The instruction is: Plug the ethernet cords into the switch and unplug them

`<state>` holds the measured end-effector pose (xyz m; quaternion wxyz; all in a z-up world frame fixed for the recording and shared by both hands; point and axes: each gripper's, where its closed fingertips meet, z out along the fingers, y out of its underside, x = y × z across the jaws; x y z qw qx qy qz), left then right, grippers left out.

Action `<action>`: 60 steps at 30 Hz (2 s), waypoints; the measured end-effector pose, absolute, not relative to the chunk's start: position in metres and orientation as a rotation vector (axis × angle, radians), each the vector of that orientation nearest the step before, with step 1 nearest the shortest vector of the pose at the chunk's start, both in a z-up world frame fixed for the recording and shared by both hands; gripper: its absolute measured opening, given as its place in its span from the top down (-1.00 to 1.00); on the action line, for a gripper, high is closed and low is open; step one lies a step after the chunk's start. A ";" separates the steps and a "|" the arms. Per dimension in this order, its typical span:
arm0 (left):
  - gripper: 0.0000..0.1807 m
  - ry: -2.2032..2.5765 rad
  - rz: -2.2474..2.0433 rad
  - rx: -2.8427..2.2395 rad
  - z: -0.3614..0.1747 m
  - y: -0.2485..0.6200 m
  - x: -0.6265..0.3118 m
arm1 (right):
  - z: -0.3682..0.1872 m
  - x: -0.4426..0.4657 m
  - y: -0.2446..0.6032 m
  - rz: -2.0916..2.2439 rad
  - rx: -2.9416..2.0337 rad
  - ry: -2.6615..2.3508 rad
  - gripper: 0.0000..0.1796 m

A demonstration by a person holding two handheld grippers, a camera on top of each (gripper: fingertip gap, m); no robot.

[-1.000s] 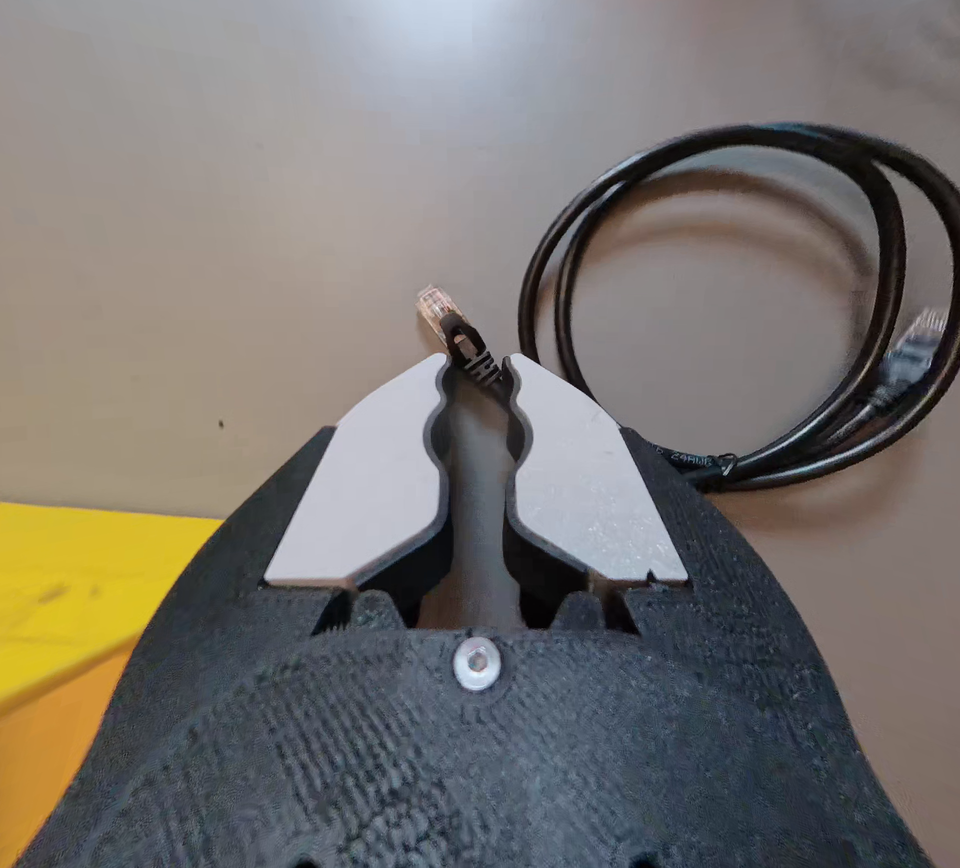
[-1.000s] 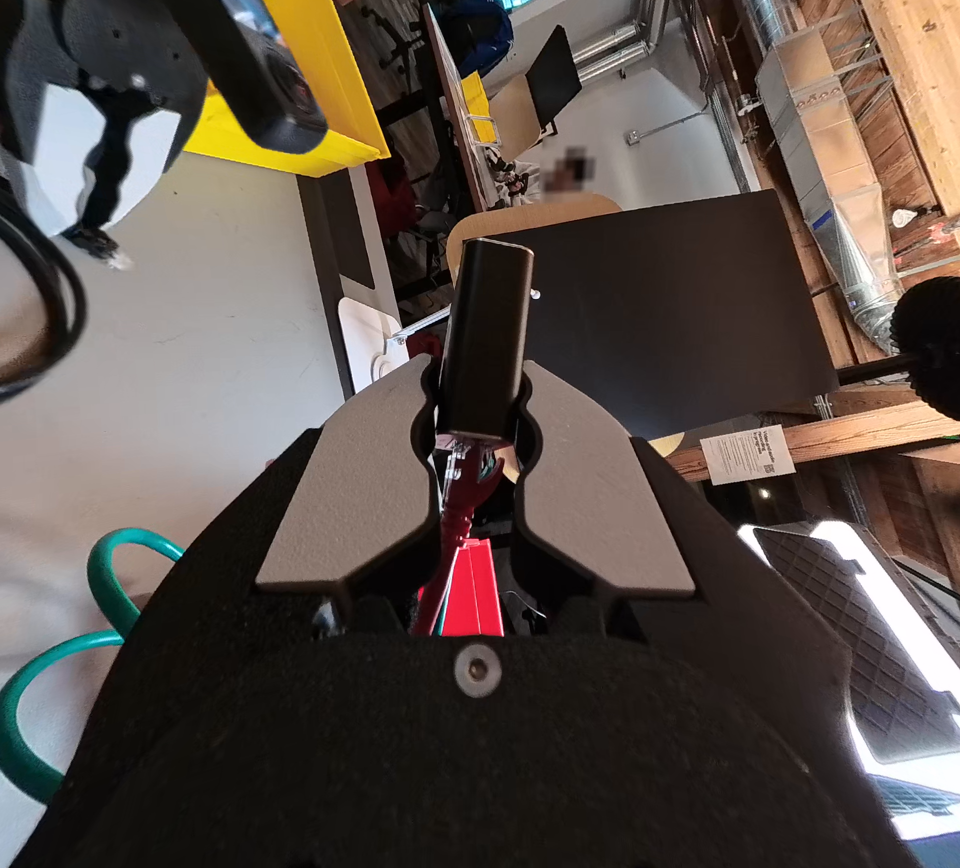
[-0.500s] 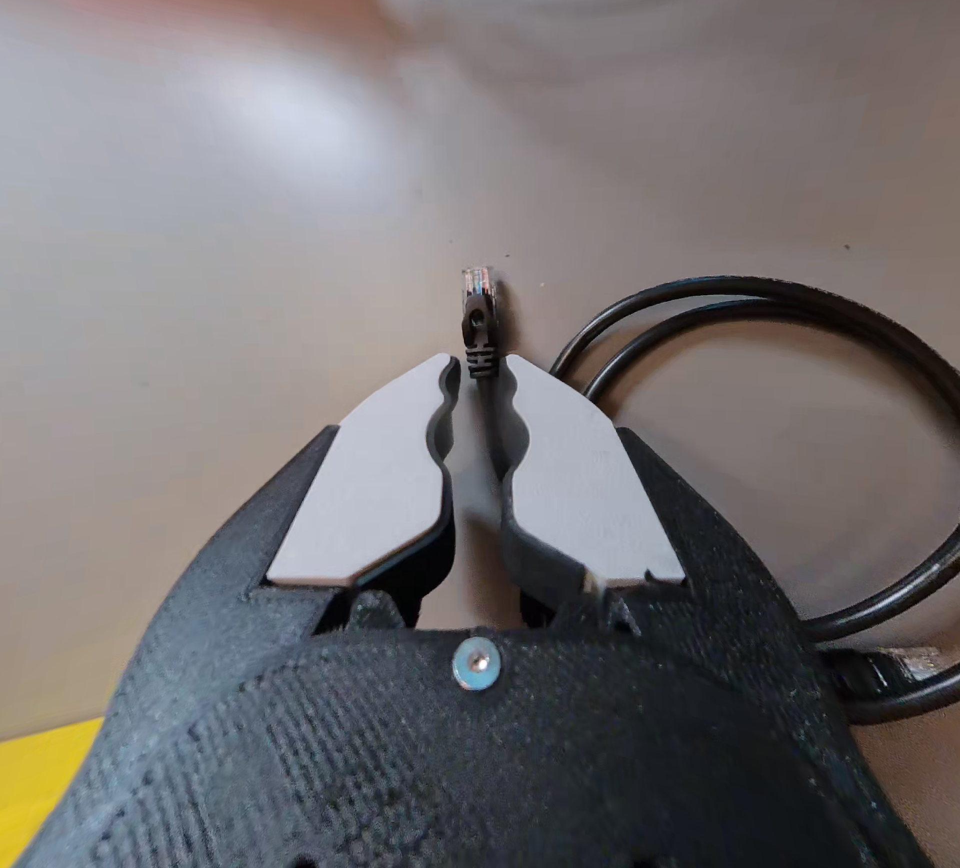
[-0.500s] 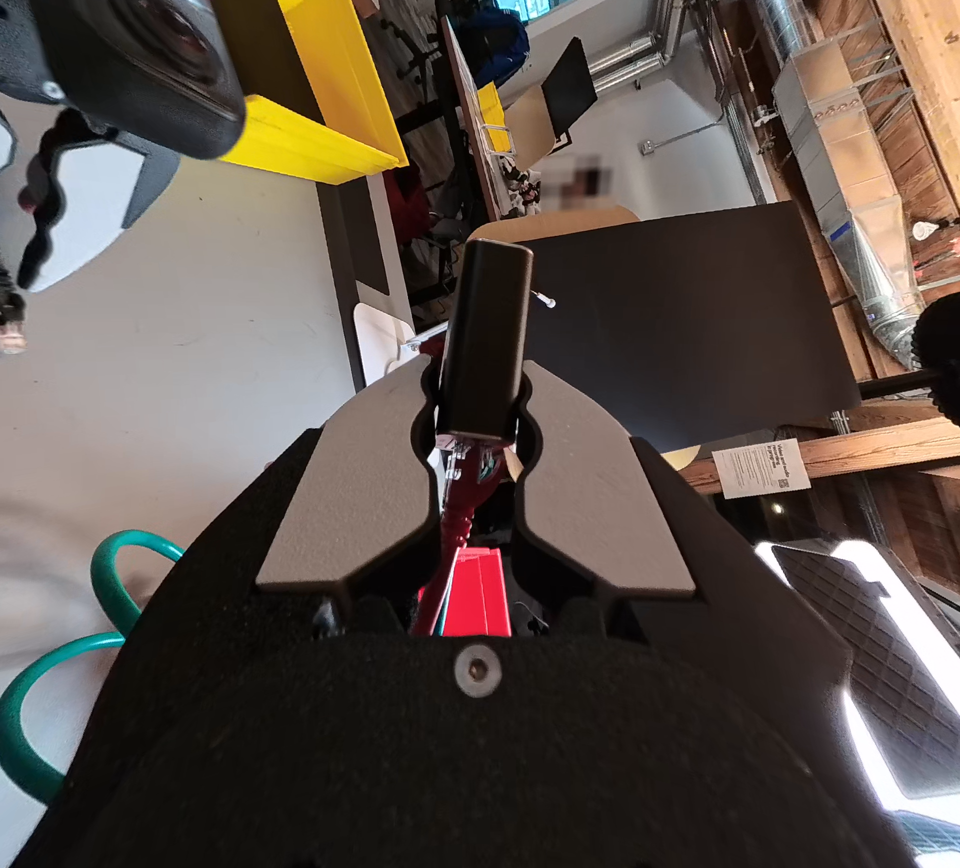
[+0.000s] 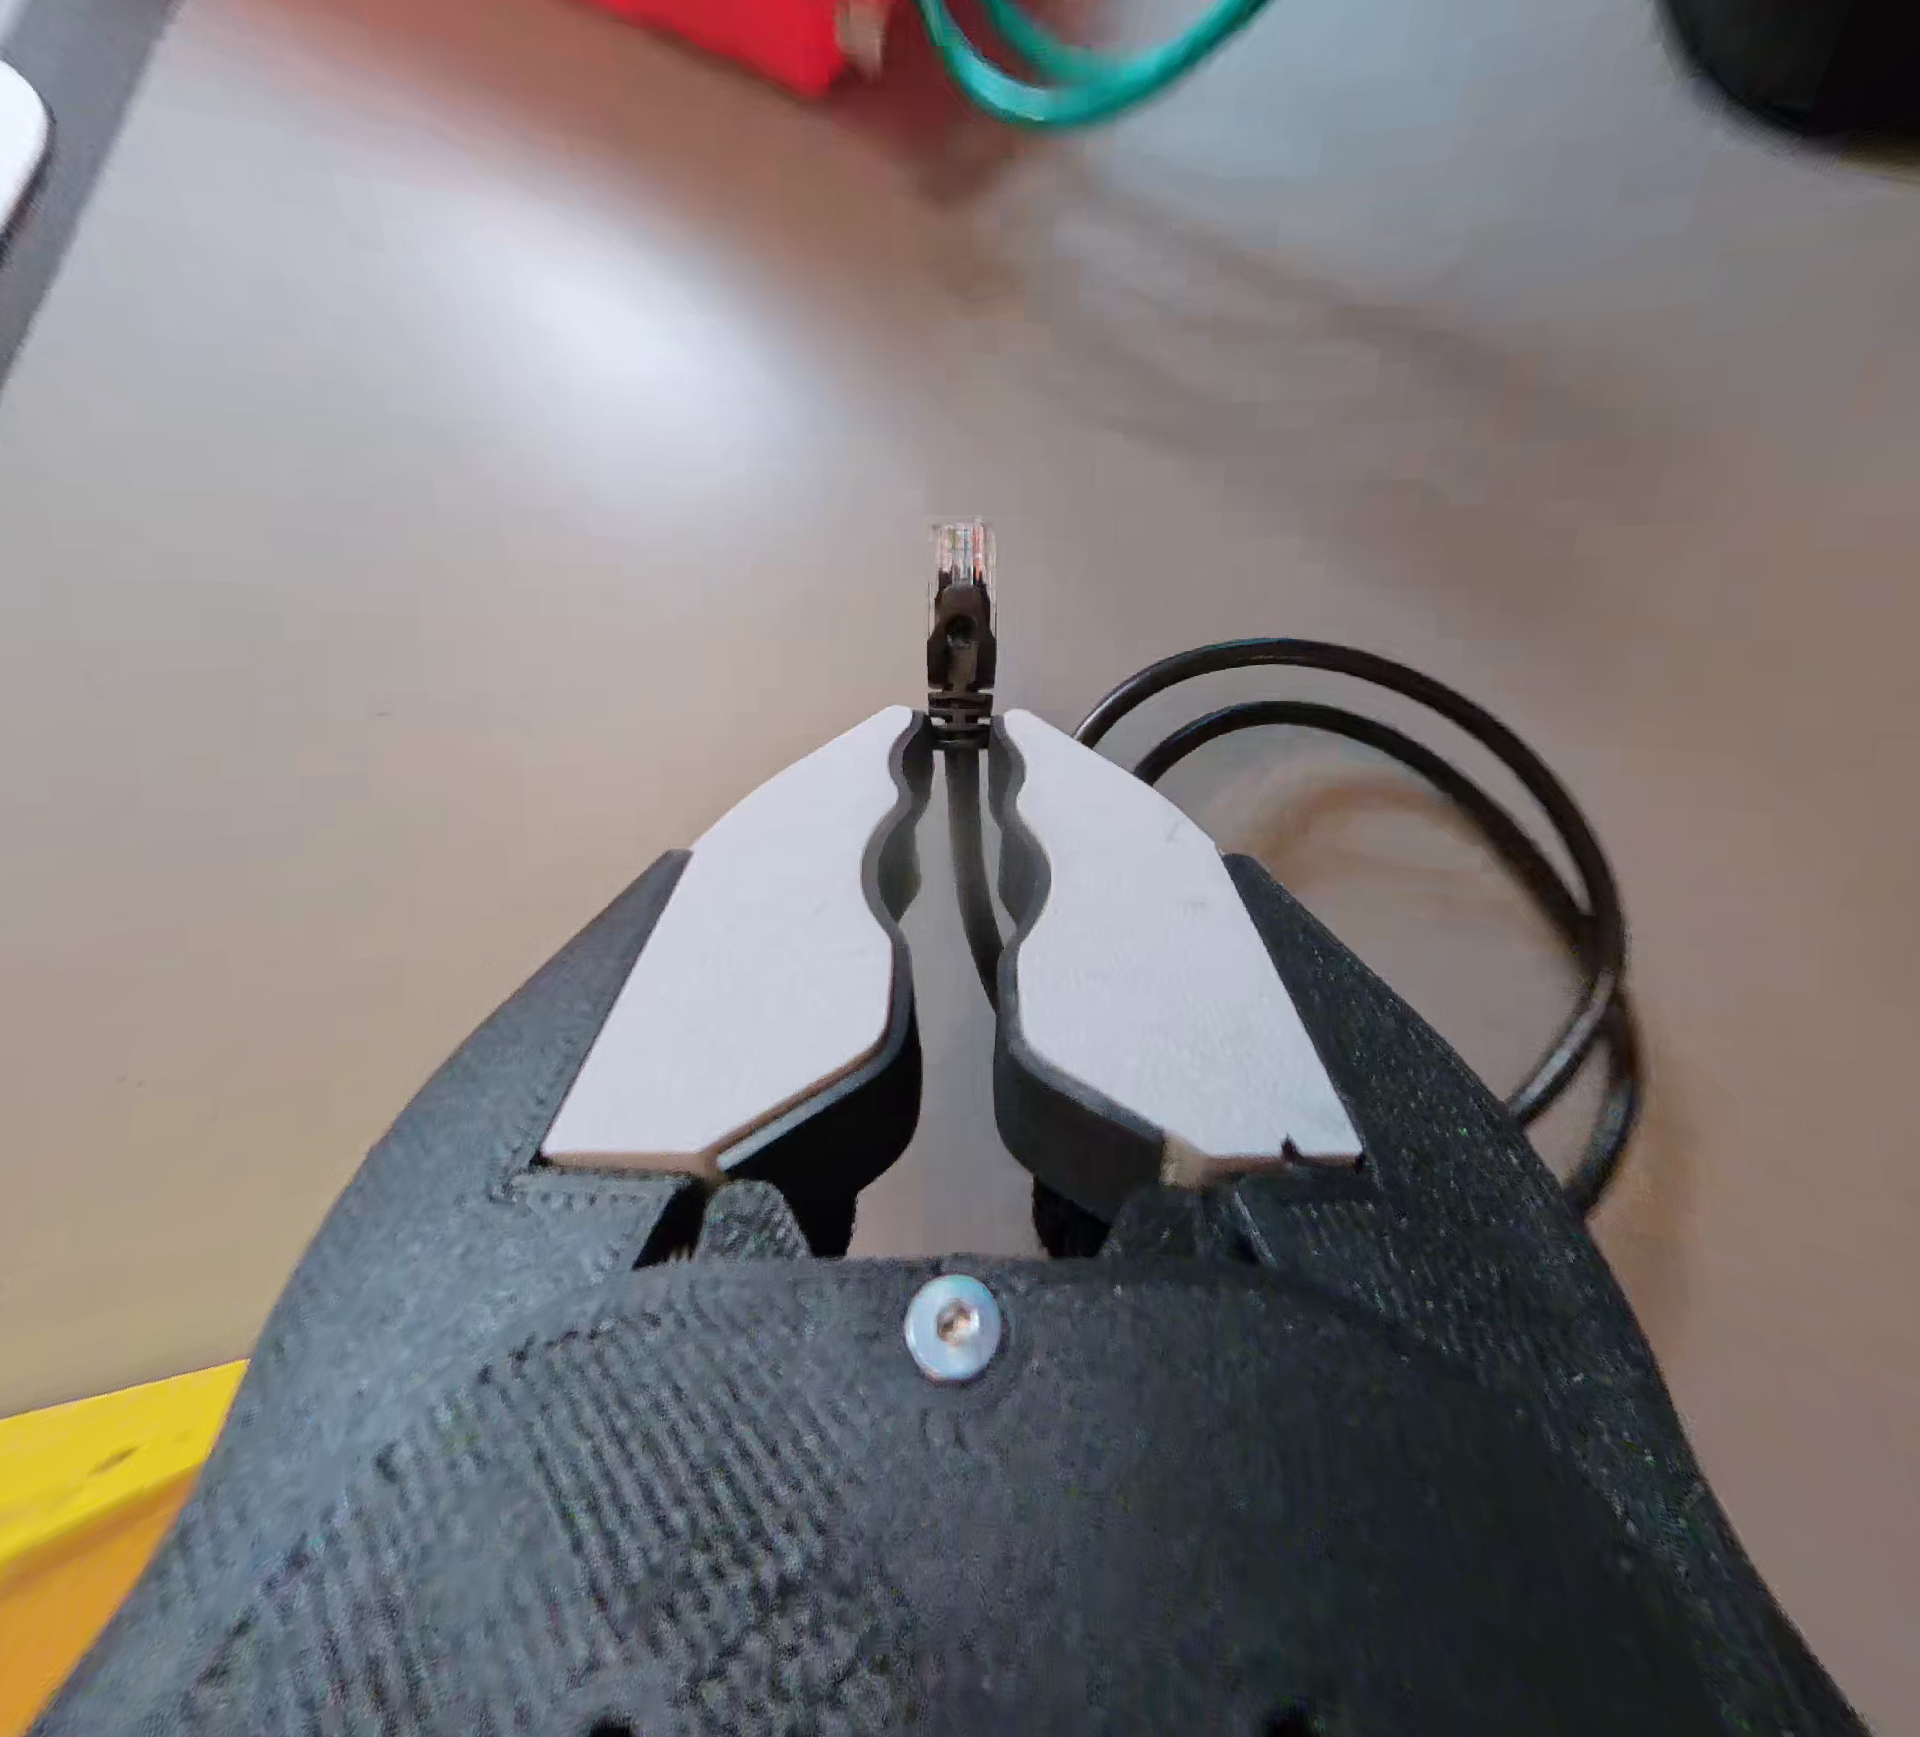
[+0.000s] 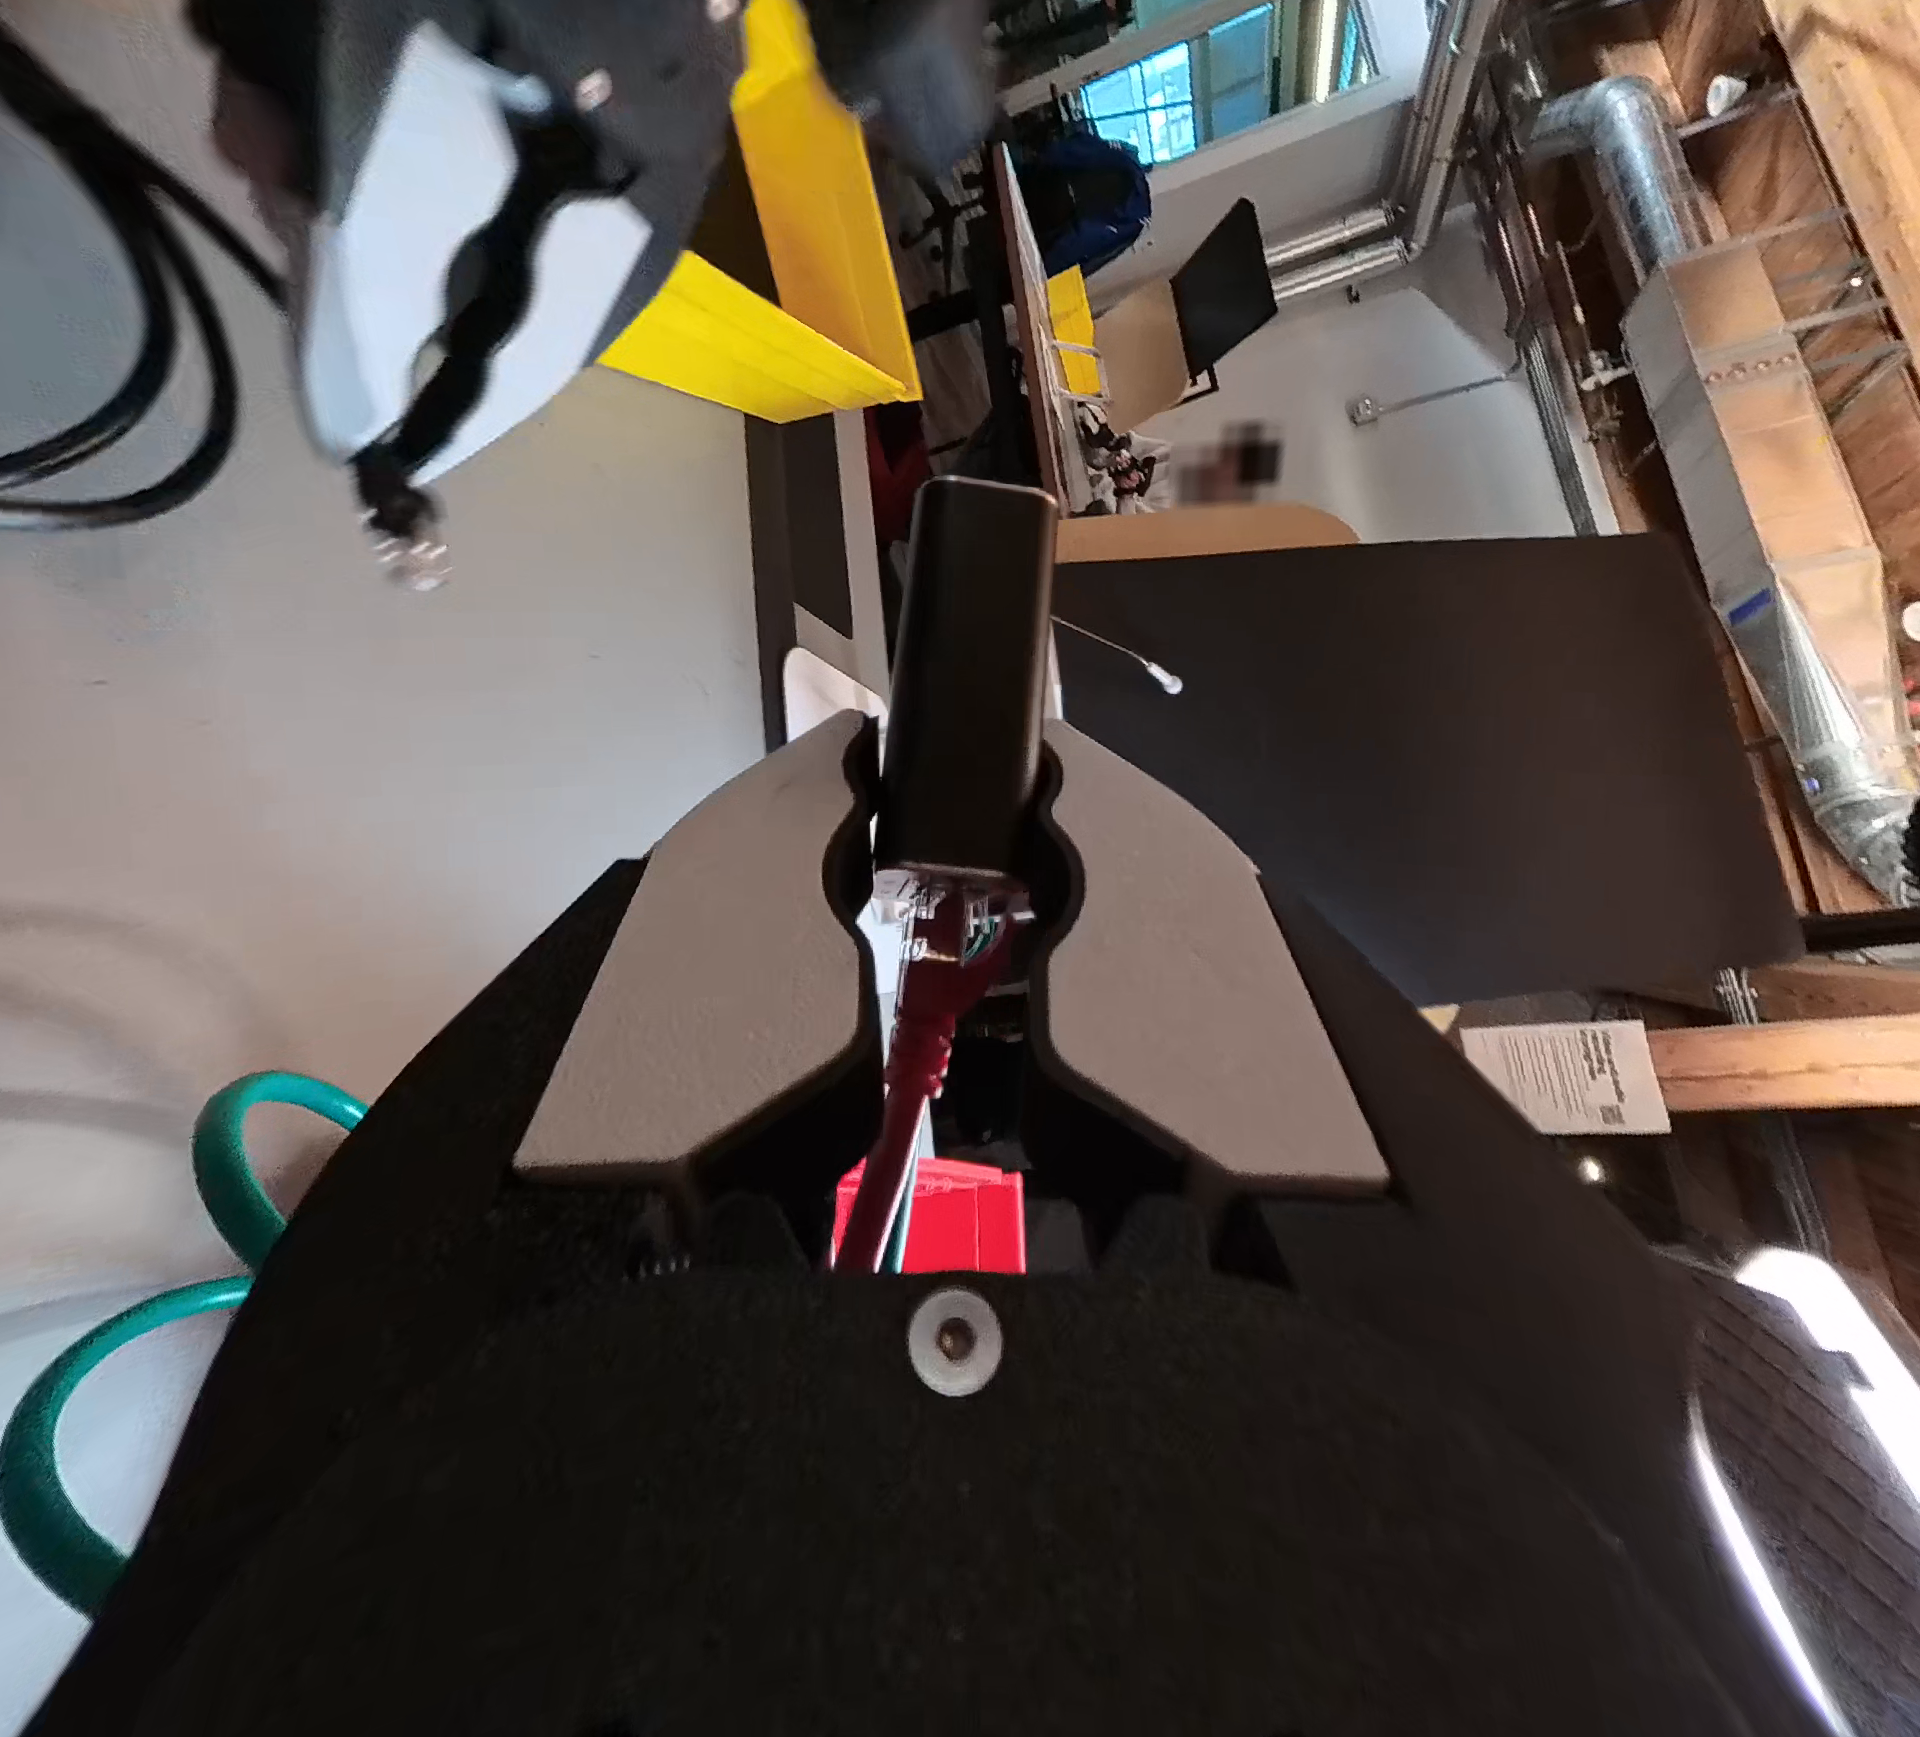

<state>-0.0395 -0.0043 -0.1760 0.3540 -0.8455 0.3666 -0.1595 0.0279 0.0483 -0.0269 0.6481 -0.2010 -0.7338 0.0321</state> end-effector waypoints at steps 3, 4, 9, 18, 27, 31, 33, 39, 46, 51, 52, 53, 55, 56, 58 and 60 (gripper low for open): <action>0.88 0.902 -0.519 -2.120 -0.142 -0.013 -0.040 | -0.041 0.023 0.040 0.057 -0.395 -1.721 0.71; 0.88 0.900 -0.542 -2.100 -0.133 -0.017 -0.040 | -0.048 0.020 0.035 0.060 -0.368 -1.744 0.71; 0.88 0.948 -0.589 -2.093 -0.114 -0.034 -0.034 | -0.080 0.005 0.011 0.053 -0.241 -1.821 0.71; 0.89 1.051 -0.597 -2.192 -0.126 -0.051 -0.036 | -0.100 -0.004 -0.014 0.047 -0.142 -1.858 0.71; 0.89 1.079 -0.610 -2.306 -0.137 -0.061 -0.035 | -0.113 -0.008 -0.020 0.022 -0.109 -1.885 0.71; 0.89 1.085 -0.625 -2.362 -0.145 -0.064 -0.034 | -0.118 -0.008 -0.022 -0.001 -0.093 -1.905 0.71; 0.89 1.088 -0.623 -2.376 -0.147 -0.065 -0.035 | -0.120 -0.008 -0.023 -0.011 -0.083 -1.912 0.71; 0.89 1.143 -0.714 -2.425 -0.164 -0.075 -0.039 | -0.139 -0.011 -0.032 -0.041 -0.024 -1.952 0.71; 0.89 1.112 -0.850 -2.386 -0.175 -0.069 -0.043 | -0.148 -0.013 -0.030 -0.072 -0.024 -1.954 0.71; 0.88 1.131 -0.868 -2.361 -0.174 -0.070 -0.041 | -0.151 -0.012 -0.033 -0.050 -0.019 -1.956 0.72; 0.89 1.119 -0.908 -2.336 -0.170 -0.070 -0.037 | -0.149 -0.013 -0.033 -0.046 -0.023 -1.947 0.71; 0.89 1.106 -0.923 -2.336 -0.168 -0.070 -0.037 | -0.148 -0.013 -0.033 -0.046 -0.026 -1.941 0.72; 0.89 1.078 -0.934 -2.326 -0.165 -0.068 -0.036 | -0.145 -0.012 -0.031 -0.041 -0.042 -1.932 0.71; 0.89 1.063 -0.947 -2.313 -0.162 -0.067 -0.036 | -0.143 -0.012 -0.030 -0.030 -0.051 -1.927 0.71; 0.89 1.049 -0.978 -2.274 -0.155 -0.066 -0.033 | -0.138 -0.010 -0.030 0.003 -0.070 -1.915 0.71; 0.89 1.045 -1.019 -2.216 -0.144 -0.066 -0.029 | -0.130 -0.006 -0.030 0.068 -0.103 -1.907 0.72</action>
